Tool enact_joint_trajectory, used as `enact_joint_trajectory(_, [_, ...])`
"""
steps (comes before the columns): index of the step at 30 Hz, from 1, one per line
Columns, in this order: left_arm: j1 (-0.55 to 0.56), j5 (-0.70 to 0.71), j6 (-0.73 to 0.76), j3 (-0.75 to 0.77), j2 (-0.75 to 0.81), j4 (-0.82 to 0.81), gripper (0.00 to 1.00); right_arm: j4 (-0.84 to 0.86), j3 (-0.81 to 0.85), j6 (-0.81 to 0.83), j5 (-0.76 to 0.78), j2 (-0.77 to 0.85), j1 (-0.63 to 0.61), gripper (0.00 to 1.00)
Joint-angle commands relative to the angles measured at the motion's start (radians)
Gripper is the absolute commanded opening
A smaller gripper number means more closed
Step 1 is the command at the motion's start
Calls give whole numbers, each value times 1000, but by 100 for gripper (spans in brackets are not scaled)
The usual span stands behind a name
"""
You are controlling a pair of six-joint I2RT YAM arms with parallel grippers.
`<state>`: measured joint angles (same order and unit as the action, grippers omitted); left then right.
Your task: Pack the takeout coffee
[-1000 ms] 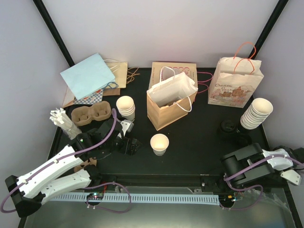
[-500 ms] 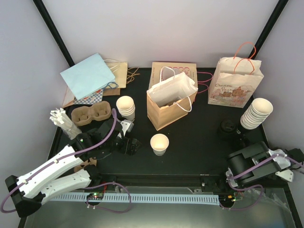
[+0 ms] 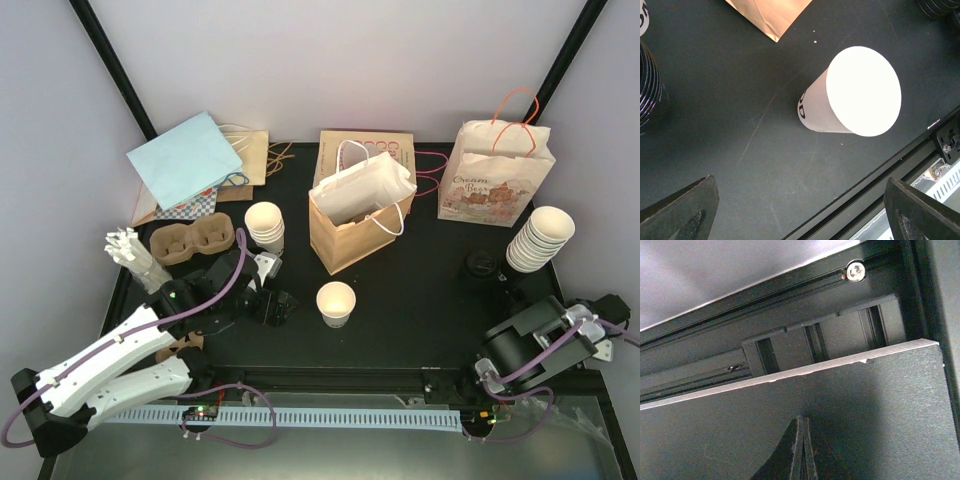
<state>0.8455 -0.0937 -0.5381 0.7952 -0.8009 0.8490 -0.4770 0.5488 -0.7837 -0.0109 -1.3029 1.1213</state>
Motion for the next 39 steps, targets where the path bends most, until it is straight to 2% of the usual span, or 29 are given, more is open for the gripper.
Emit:
enact_joint_trajectory(1, [-6, -2, -1, 13, -9, 3, 93, -59, -31, -20, -39, -33, -20, 1])
enact_joint_trajectory(8, [-6, -8, 1, 28, -20, 9, 93, -208, 85, -11, 96, 29, -19, 1])
enact_joint_trajectory(14, [-6, -12, -2, 28, -23, 11, 93, -323, 172, -8, 201, 242, -20, 1])
enact_joint_trajectory(18, [-6, -16, -3, 25, -20, 14, 93, -380, 239, 41, 212, 342, -31, 1])
enact_joint_trajectory(22, [-6, -16, 0, 20, -16, 10, 93, -406, 256, 52, 266, 410, -205, 1])
enact_joint_trajectory(25, [-6, -18, 1, 19, -17, 9, 93, -456, 315, 5, 408, 496, -392, 1])
enact_joint_trajectory(27, [-6, -21, 0, 18, -15, 7, 93, -464, 357, 13, 436, 549, -458, 1])
enact_joint_trajectory(32, [-6, -26, 1, 8, -18, -18, 93, -536, 423, 9, 419, 571, -585, 1])
enact_joint_trajectory(39, [-6, -29, -12, 4, -28, -45, 93, -590, 361, -17, 434, 577, -870, 1])
